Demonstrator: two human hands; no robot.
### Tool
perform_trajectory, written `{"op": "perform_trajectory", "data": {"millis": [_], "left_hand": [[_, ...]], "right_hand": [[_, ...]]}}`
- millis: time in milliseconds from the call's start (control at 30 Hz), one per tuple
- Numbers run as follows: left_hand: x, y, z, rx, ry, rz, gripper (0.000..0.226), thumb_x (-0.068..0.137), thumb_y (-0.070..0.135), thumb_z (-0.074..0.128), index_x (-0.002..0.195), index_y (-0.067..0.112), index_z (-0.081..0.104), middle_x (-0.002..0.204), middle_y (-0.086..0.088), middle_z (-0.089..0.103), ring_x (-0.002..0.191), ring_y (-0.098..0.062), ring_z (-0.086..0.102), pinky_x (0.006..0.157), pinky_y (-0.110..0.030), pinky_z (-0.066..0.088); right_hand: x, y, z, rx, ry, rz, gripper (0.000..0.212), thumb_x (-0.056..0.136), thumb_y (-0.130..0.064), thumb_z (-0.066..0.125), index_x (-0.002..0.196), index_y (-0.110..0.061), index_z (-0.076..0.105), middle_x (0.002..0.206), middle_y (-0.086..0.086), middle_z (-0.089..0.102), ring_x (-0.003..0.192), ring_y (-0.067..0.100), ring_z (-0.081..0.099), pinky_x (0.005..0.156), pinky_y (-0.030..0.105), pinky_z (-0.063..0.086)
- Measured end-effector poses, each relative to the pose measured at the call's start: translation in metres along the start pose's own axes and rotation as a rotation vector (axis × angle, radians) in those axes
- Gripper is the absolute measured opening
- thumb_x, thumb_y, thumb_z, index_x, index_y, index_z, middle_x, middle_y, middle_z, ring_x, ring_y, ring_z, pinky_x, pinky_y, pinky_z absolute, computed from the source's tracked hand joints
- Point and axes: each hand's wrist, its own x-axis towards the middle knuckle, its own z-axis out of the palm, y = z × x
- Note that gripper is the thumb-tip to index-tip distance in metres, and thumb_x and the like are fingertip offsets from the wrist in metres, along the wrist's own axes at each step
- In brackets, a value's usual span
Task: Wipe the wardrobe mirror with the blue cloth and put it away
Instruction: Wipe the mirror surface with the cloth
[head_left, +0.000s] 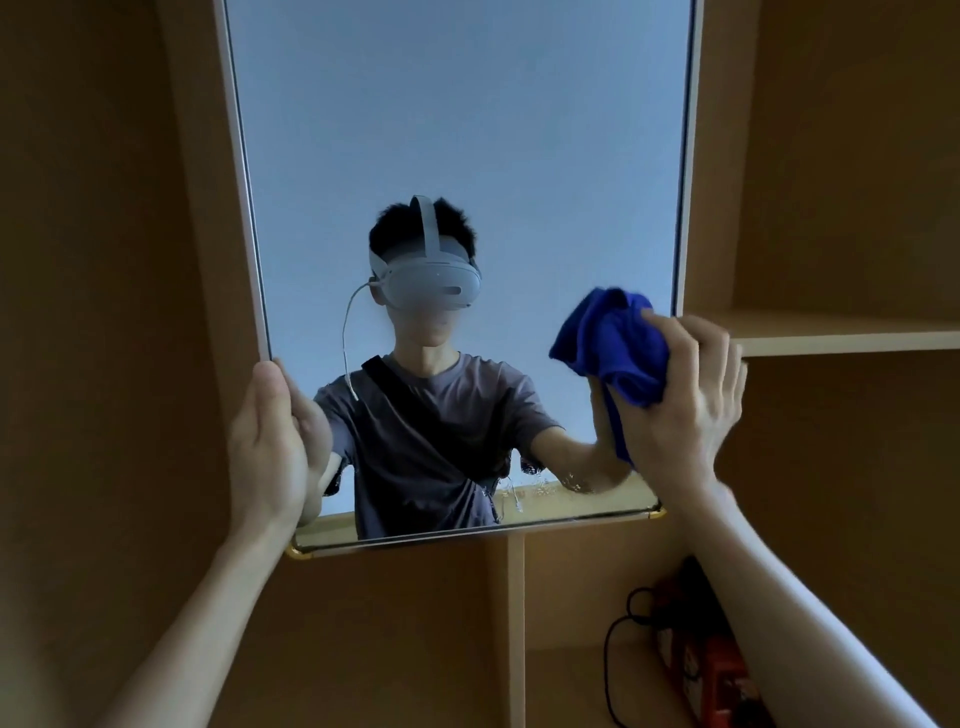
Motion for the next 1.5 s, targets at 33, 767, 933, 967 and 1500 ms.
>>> {"op": "perform_trajectory", "data": {"millis": [33, 767, 933, 967, 1500], "left_hand": [[0.0, 0.0, 0.001, 0.001, 0.003, 0.007, 0.038, 0.109, 0.034, 0.023, 0.076, 0.031, 0.042, 0.055, 0.02, 0.056, 0.05, 0.022, 0.048, 0.053, 0.003, 0.035], [0.009, -0.011, -0.002, -0.036, 0.02, -0.063, 0.037, 0.106, 0.046, 0.027, 0.099, 0.031, 0.059, 0.095, 0.013, 0.056, 0.081, 0.022, 0.051, 0.085, -0.012, 0.037], [0.008, -0.014, 0.001, -0.088, 0.042, -0.037, 0.044, 0.107, 0.04, 0.029, 0.074, 0.016, 0.048, 0.056, 0.011, 0.052, 0.048, 0.009, 0.05, 0.054, -0.008, 0.037], [0.009, -0.016, 0.0, -0.105, 0.038, -0.043, 0.043, 0.106, 0.043, 0.03, 0.078, 0.018, 0.052, 0.063, 0.008, 0.054, 0.053, 0.01, 0.053, 0.059, -0.009, 0.041], [0.017, -0.016, -0.02, -0.07, -0.212, -0.132, 0.059, 0.099, 0.062, 0.025, 0.073, 0.018, 0.053, 0.073, -0.01, 0.046, 0.066, -0.023, 0.04, 0.051, -0.023, 0.035]], "right_hand": [[-0.019, 0.0, -0.006, 0.01, -0.007, 0.002, 0.05, 0.085, -0.033, 0.084, 0.125, -0.016, 0.058, 0.111, 0.016, 0.063, 0.093, 0.032, 0.055, 0.074, 0.047, 0.046], [-0.061, -0.06, -0.018, 0.105, -0.296, -0.306, 0.058, 0.078, -0.006, 0.068, 0.132, -0.018, 0.053, 0.118, 0.016, 0.066, 0.094, 0.038, 0.062, 0.081, 0.045, 0.042], [0.047, -0.056, 0.015, 0.033, -0.122, 0.134, 0.051, 0.083, -0.032, 0.067, 0.13, -0.016, 0.059, 0.118, 0.015, 0.062, 0.099, 0.037, 0.056, 0.081, 0.044, 0.039], [0.06, -0.064, 0.021, 0.019, -0.089, 0.186, 0.048, 0.086, -0.038, 0.067, 0.129, -0.016, 0.062, 0.117, 0.014, 0.063, 0.099, 0.036, 0.057, 0.082, 0.044, 0.04], [-0.045, -0.117, -0.002, 0.138, -0.407, -0.455, 0.061, 0.072, -0.017, 0.071, 0.132, -0.024, 0.056, 0.121, 0.012, 0.066, 0.098, 0.037, 0.059, 0.081, 0.047, 0.042]]}}
